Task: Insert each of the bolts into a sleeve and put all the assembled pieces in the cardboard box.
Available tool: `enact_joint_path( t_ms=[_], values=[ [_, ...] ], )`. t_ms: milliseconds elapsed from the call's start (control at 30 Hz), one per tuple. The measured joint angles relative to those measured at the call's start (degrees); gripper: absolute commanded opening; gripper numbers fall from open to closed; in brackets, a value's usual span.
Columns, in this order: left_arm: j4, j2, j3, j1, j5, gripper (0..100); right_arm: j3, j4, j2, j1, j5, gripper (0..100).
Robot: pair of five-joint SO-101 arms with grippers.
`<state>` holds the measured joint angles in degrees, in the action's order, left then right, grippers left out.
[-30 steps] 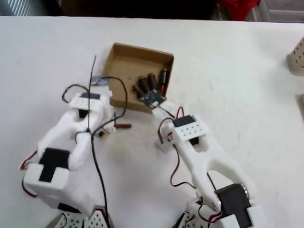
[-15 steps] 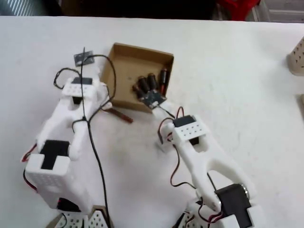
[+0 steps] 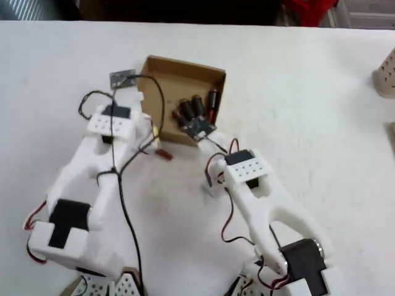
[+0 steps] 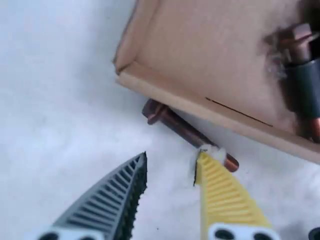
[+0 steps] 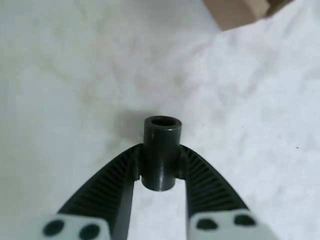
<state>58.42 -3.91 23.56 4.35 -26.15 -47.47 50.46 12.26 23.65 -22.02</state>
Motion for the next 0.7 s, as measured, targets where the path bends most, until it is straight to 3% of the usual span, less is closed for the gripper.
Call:
enact_joint_path(
  t_ms=[267,567,700],
  values=[
    [-7.38,-2.9,3.6,-1.14,-8.7,21,0.0,-0.18,0.0,0.09,0.0,1.7],
    [-7.21,-14.77,-5.01,-2.81,-12.92,21,0.0,-0.18,0.0,0.0,0.0,1.7],
    [-2.9,-17.93,-9.76,-2.9,-12.92,19,0.0,-0.18,0.0,0.0,0.0,1.7]
  ],
)
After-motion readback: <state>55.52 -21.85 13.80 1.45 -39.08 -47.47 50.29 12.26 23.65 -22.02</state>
